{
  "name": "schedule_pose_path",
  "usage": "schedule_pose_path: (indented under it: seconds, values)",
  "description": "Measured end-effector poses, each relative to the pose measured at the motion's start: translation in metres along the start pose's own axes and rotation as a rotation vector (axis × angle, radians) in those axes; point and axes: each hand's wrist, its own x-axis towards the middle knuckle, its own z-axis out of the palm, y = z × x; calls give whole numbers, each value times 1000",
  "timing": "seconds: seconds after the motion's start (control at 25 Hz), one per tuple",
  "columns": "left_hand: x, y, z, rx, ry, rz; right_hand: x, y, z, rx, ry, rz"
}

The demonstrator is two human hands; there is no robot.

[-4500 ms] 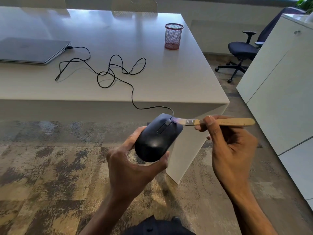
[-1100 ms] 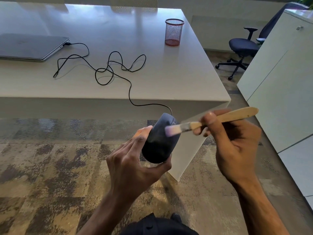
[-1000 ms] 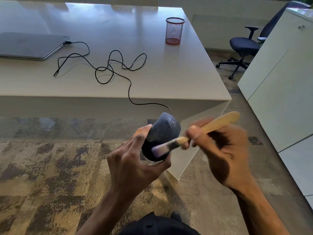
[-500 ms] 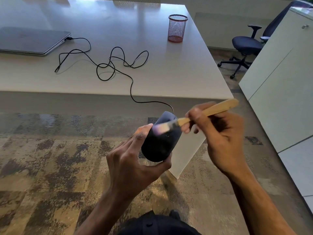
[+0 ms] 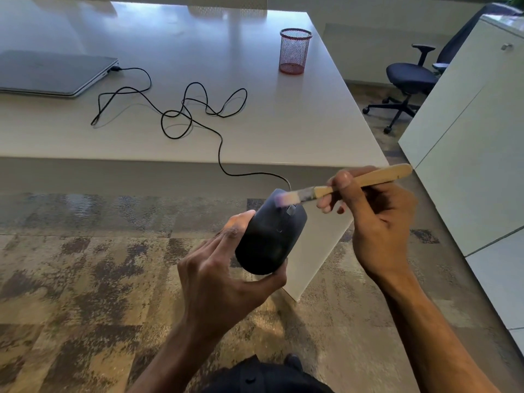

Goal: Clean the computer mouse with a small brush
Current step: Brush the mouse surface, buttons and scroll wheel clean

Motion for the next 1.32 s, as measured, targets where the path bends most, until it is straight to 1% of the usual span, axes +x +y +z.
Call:
schedule_pose_path:
  seconds: [0.08, 0.12, 0.16, 0.24, 0.28, 0.36, 0.44, 0.48, 0.52, 0.6, 0.64, 0.68, 0.72, 0.84, 0.88, 0.92, 0.96, 1.04, 1.12, 1.2, 1.32]
  values:
    - [0, 2, 0, -3, 0, -12, -6, -4, -2, 48, -99, -47]
    - [-1, 2, 1, -6, 0, -18, -7, -4, -3, 13, -105, -39]
    - [-1, 3, 1, -14, -3, -21, -6, -4, -4, -54, -74, -16]
    - [-3, 4, 2, -19, -14, -28, -3, 0, -8, -198, 39, 29]
    - [-4, 5, 3, -15, -20, -33, -2, 1, -12, -214, 85, 37]
    - [-4, 6, 4, -10, -28, -38, -2, -1, -16, -107, 78, 17]
    - [-4, 7, 4, -15, -26, -40, -6, -3, -17, 6, -24, -8]
    - [-3, 8, 4, -24, -23, -46, -7, -2, -16, 19, -64, 4]
    - [-3, 9, 4, -35, -22, -56, -7, -1, -15, -3, -63, 37]
    - [-3, 10, 3, -61, -27, -85, -5, 2, -14, -75, 36, 125]
    - [-3, 10, 3, -70, -31, -100, -4, 2, -15, -88, 85, 144]
    - [-3, 10, 4, -75, -34, -109, -4, 2, -17, -70, 96, 133]
    - [-3, 10, 4, -78, -35, -115, -7, -1, -18, -40, 62, 102]
    - [-3, 11, 4, -99, -22, -127, -22, -11, -11, 58, -141, 9]
    - [-3, 10, 4, -108, -19, -126, -26, -11, -10, 51, -166, 6]
    - [-3, 10, 4, -115, -18, -124, -27, -9, -9, 28, -150, 19]
    - [-4, 10, 4, -123, -19, -126, -25, -5, -11, -3, -99, 45]
    - [-4, 10, 4, -141, -17, -140, -21, 4, -18, -90, 51, 110]
    - [-3, 11, 5, -151, -14, -152, -20, 12, -24, -160, 149, 144]
    - [-2, 12, 6, -156, -8, -152, -27, 12, -24, -122, 172, 137]
    - [-1, 12, 8, -160, 3, -155, -40, 0, -17, 20, 124, 29]
